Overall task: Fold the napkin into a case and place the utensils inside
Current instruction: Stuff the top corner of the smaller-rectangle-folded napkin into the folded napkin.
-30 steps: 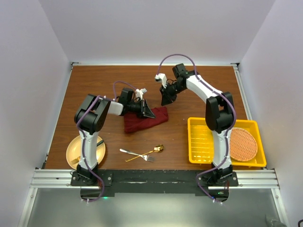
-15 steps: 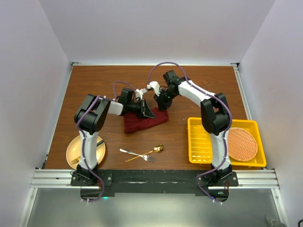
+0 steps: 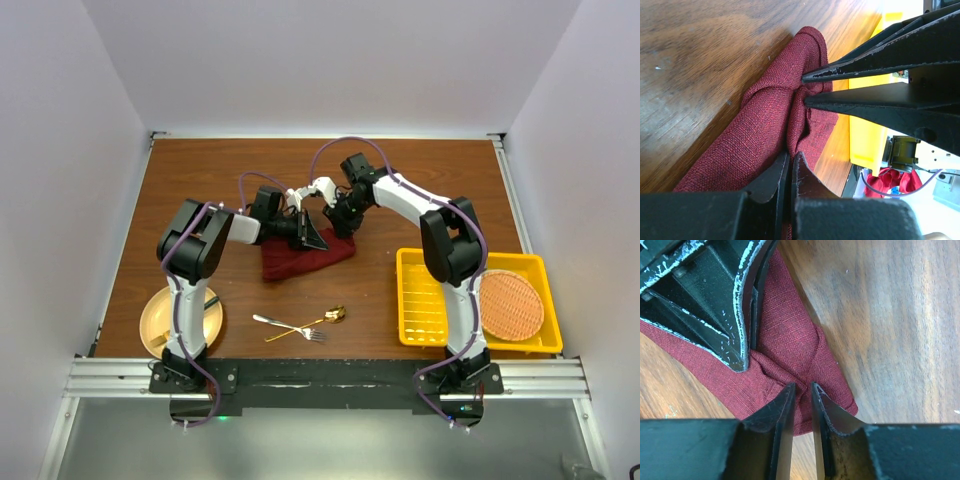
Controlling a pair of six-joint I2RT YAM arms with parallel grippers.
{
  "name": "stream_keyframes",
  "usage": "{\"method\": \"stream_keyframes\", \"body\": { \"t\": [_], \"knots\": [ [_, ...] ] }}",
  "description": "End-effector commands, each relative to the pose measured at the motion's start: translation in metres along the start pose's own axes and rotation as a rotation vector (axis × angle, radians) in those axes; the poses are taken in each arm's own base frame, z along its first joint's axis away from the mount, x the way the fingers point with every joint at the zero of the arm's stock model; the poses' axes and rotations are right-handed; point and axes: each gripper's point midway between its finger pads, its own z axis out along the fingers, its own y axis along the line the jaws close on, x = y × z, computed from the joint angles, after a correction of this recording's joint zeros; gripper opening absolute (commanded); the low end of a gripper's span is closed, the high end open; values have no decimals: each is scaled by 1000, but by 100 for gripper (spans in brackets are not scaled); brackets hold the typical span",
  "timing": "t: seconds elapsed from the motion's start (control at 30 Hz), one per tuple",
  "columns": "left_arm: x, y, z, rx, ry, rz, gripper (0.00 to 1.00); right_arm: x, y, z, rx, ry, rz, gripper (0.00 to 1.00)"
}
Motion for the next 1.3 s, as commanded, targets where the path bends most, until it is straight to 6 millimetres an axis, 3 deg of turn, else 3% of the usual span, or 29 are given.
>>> {"method": "stream_keyframes", "body": {
  "t": [0.0, 0.27, 0.57, 0.77, 0.83, 0.9, 1.27],
  "knots": [
    [-4, 1, 0, -16, -10, -4, 0, -2, -8, 4, 42, 5, 11, 21],
    [-2, 3, -1, -21, -7, -9, 0, -14, -16, -8, 109, -11, 28, 0],
    [-1, 6, -3, -30, -6, -17, 0, -28, -19, -30, 154, -43, 34, 0],
    [0, 6, -3, -31, -6, -16, 0, -29, -21, -23, 147, -39, 54, 0],
    [1, 7, -3, -33, -5, -19, 0, -29, -21, -20, 151, -37, 68, 12],
    [1, 8, -3, -34, -6, -19, 0, -28, -21, -17, 151, -33, 81, 18],
    [2, 8, -4, -36, -5, -20, 0, -13, -10, 0, 156, 19, 75, 29]
  ]
}}
